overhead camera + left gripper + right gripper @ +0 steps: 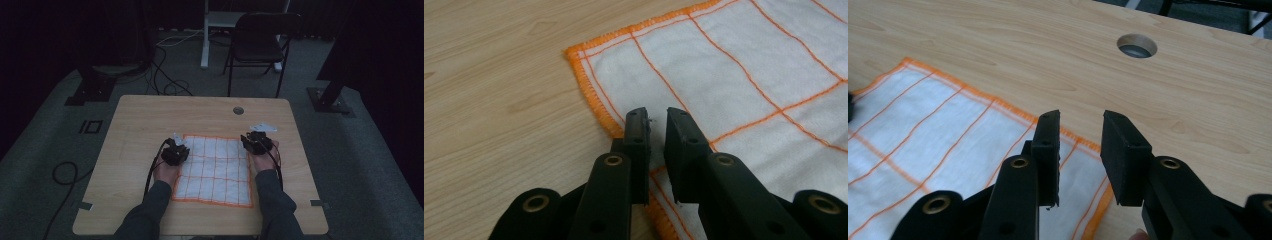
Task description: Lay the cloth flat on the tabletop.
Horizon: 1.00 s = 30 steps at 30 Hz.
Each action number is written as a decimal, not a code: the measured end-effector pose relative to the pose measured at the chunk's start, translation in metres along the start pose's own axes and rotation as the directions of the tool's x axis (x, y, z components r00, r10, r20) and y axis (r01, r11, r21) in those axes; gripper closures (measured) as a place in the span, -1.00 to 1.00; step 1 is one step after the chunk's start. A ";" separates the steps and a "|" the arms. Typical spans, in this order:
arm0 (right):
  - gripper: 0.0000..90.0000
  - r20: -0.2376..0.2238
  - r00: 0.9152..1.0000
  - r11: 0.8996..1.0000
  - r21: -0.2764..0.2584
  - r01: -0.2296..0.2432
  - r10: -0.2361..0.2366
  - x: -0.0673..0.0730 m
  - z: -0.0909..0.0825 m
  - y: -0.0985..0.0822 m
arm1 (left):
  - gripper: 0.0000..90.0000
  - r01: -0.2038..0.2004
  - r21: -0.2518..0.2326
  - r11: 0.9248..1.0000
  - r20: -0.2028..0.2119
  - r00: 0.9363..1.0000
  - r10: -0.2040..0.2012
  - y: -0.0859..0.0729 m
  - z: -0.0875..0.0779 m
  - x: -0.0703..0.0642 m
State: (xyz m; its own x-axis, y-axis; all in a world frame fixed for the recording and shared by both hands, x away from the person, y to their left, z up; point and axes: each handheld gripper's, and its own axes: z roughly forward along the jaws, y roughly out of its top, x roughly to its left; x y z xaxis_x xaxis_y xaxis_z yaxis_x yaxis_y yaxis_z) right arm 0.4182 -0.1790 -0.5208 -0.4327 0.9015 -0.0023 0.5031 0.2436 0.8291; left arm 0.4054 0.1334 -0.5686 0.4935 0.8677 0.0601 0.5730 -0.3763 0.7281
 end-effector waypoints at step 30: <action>0.52 -0.032 0.999 0.991 0.136 0.011 -0.007 0.006 0.028 -0.045 | 0.75 0.035 -0.032 0.999 -0.022 0.999 -0.035 -0.004 0.001 0.006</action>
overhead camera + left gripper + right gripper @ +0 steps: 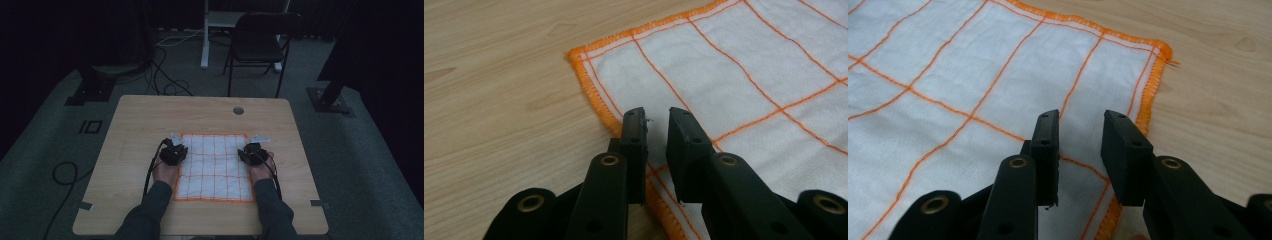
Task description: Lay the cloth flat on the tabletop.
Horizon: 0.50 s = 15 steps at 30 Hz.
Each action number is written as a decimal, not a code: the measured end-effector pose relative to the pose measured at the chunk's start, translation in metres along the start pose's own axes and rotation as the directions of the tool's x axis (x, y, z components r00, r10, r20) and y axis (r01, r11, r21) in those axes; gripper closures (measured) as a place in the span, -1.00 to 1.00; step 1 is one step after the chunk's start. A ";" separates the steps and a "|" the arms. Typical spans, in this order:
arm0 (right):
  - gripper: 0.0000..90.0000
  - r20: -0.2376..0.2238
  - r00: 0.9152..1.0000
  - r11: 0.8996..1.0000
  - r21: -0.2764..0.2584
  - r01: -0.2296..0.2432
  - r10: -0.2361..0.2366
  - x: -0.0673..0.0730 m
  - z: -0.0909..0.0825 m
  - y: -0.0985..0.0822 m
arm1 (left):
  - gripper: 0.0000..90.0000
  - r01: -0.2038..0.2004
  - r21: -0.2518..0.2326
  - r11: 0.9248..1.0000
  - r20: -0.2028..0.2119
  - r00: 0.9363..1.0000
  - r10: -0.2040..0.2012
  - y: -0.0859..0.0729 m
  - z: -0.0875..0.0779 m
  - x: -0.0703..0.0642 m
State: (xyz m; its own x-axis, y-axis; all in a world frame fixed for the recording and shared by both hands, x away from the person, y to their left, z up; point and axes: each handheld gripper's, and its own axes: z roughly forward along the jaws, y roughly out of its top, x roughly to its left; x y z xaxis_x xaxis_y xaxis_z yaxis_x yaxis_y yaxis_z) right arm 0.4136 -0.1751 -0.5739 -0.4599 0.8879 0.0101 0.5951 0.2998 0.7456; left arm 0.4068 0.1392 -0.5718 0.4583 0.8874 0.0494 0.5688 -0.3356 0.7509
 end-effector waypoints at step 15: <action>0.28 0.029 0.999 0.999 -0.033 -0.033 0.034 0.002 -0.010 -0.002 | 0.45 0.018 -0.038 0.999 0.007 1.000 -0.017 0.001 -0.016 0.008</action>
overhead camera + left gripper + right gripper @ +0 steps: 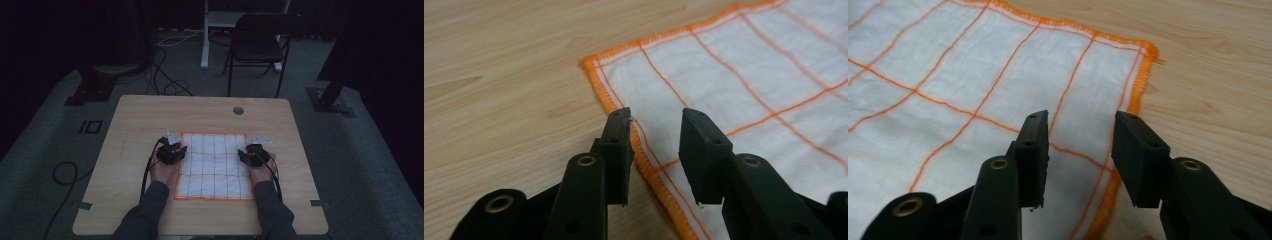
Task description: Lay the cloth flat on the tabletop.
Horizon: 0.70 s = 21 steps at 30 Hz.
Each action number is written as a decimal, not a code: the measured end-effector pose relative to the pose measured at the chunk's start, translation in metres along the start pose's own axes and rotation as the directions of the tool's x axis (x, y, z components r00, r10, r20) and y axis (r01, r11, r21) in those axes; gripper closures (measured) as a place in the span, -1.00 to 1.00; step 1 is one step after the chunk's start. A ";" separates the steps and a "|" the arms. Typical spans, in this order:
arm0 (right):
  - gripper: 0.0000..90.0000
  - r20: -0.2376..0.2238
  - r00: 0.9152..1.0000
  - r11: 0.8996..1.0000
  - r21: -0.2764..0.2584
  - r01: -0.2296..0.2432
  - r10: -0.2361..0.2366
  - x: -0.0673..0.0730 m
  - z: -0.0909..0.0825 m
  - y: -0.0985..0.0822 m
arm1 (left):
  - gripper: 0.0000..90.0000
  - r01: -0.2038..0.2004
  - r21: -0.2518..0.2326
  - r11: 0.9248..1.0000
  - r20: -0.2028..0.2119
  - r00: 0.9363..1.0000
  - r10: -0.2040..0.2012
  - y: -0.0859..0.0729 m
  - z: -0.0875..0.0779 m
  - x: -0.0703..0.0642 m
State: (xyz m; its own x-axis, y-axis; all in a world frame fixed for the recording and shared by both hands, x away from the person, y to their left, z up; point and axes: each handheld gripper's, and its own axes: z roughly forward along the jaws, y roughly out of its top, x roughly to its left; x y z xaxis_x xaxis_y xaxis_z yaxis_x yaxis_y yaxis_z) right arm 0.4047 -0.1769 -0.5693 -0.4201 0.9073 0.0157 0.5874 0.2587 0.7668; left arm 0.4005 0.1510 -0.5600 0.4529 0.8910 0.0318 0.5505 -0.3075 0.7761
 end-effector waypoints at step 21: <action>0.20 -0.033 0.999 0.997 -0.066 -0.043 0.041 0.001 -0.047 -0.023 | 0.33 0.069 -0.052 0.996 0.078 0.995 -0.065 -0.022 -0.040 0.010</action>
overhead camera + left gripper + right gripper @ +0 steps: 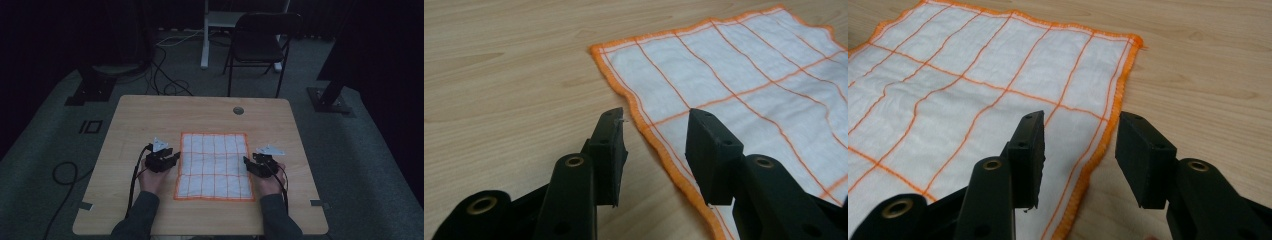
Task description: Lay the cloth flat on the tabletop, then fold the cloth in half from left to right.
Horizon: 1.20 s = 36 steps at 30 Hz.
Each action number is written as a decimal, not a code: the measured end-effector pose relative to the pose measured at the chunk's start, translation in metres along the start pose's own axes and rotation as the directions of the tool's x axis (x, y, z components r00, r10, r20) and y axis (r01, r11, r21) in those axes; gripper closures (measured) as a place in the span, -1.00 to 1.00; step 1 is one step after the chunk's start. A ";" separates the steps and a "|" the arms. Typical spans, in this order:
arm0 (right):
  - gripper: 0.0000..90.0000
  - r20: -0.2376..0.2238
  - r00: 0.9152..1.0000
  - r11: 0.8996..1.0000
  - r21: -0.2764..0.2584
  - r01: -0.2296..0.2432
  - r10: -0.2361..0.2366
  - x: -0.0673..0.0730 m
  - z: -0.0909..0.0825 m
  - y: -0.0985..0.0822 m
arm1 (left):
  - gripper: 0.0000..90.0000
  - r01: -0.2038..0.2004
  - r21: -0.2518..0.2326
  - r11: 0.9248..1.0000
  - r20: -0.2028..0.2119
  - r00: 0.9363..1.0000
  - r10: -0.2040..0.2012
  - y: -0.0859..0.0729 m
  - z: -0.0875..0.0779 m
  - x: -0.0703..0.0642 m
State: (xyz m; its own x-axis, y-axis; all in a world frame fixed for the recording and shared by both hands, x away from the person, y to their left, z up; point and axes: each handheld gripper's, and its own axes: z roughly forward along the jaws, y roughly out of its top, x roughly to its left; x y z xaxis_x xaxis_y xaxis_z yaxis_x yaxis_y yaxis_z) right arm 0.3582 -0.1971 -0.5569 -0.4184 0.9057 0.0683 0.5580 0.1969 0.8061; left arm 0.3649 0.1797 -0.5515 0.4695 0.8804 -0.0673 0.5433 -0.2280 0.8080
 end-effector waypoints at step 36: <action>0.15 0.036 0.998 0.999 0.008 0.045 -0.045 0.003 -0.013 -0.027 | 0.42 0.044 0.061 0.997 -0.031 0.999 -0.042 -0.021 0.012 -0.026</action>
State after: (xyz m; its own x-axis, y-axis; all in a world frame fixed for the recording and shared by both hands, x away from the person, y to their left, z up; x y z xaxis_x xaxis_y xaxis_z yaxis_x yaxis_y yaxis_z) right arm 0.3325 -0.2040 -0.5712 -0.4174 0.9087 0.0109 0.5444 0.2405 0.8036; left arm 0.3499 0.1565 -0.5735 0.4240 0.9019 -0.0829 0.6049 -0.2139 0.7671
